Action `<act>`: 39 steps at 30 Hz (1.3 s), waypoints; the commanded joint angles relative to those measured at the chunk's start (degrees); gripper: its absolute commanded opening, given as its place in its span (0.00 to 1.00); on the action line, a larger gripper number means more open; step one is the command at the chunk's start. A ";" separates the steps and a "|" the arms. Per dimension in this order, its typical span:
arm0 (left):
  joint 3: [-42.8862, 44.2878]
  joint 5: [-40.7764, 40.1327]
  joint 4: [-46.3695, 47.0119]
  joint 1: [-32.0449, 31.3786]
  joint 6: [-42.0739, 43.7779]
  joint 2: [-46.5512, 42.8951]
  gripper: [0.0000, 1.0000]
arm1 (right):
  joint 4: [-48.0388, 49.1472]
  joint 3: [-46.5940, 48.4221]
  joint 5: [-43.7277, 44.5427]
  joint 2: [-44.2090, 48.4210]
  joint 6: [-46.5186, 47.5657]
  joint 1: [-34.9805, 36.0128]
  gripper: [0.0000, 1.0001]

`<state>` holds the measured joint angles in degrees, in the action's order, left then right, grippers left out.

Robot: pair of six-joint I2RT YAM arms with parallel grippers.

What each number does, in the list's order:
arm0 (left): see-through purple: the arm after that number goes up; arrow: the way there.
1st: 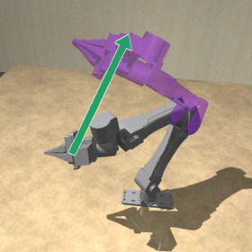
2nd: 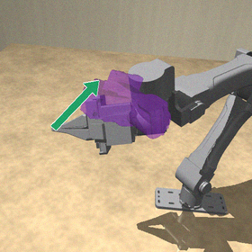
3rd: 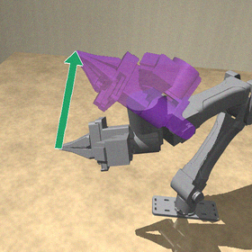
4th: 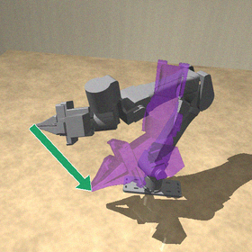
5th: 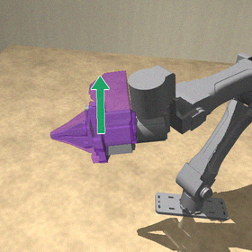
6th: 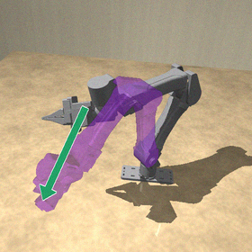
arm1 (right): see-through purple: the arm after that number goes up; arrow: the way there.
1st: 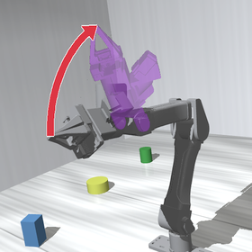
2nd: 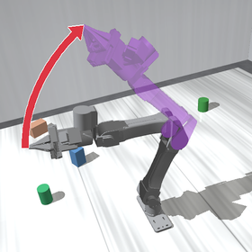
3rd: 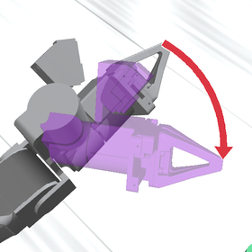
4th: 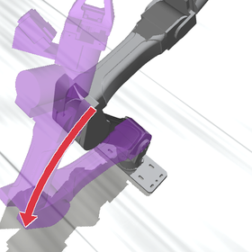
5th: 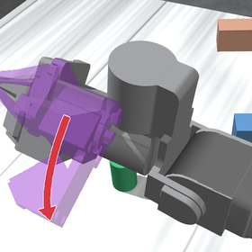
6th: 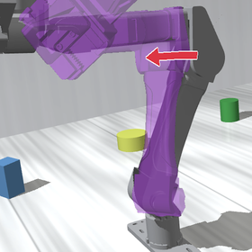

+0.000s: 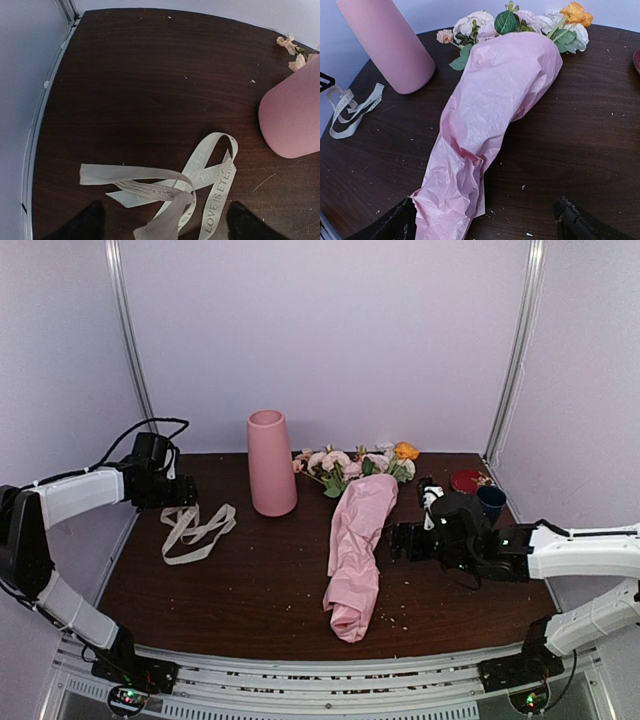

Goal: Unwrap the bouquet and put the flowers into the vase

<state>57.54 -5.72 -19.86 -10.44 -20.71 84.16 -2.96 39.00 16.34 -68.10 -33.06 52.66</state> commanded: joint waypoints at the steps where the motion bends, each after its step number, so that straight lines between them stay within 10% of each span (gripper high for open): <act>1: 3.99 -4.51 -1.23 0.24 -1.32 -3.95 0.98 | -3.83 4.87 0.44 -4.18 -2.57 0.48 0.96; 10: -2.02 5.53 -0.07 -2.25 -0.88 -27.75 0.98 | -6.48 15.17 2.09 -16.17 -3.40 1.80 0.95; 17: -14.34 7.12 8.28 -15.67 -10.19 -31.98 0.98 | -8.26 21.76 8.88 -27.24 -5.91 1.83 0.89; 26: -17.57 3.97 19.09 -34.45 -14.99 -17.79 0.98 | -11.71 24.25 10.69 -35.36 -8.66 1.60 0.54; 39: -22.24 5.71 25.79 -35.62 -16.74 -14.10 0.97 | -0.81 8.32 1.19 -24.23 -13.33 -2.77 0.00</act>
<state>37.28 -0.40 1.26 -45.82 -35.81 69.12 -7.57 51.24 20.67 -97.38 -44.53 51.48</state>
